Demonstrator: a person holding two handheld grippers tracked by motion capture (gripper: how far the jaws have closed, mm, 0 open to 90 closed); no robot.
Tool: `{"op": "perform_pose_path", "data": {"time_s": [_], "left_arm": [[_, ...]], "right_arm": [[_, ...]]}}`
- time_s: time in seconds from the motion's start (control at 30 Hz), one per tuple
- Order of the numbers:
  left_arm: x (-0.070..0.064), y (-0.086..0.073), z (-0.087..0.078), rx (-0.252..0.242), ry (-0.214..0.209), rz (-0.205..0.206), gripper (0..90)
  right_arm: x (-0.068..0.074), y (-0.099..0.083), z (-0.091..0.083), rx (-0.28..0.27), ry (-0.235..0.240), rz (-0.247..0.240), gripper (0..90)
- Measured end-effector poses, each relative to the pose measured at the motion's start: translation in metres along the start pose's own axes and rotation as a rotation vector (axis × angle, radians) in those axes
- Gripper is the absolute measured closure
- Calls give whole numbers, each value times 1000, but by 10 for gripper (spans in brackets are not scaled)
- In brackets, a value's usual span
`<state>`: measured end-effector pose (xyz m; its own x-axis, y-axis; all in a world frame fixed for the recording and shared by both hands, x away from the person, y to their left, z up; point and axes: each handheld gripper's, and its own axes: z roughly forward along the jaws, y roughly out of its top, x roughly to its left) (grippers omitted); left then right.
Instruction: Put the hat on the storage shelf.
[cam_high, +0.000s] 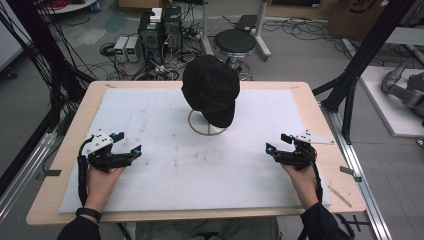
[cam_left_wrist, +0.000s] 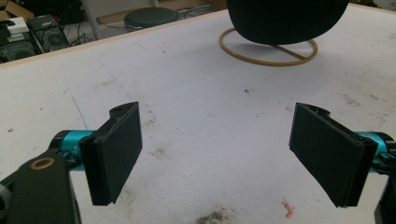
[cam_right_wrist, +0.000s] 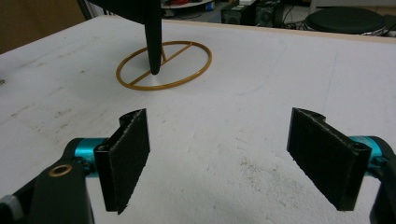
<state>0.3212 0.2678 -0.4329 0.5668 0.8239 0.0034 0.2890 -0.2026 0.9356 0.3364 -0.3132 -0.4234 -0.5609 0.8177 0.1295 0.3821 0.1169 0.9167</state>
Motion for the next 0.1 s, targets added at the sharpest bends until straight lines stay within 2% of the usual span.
{"op": "perform_pose_path", "data": {"time_s": [0.1], "left_arm": [[1,0,0,-3,-1,-5,172]], "right_arm": [[0,0,0,-2,-1,0,209]]}}
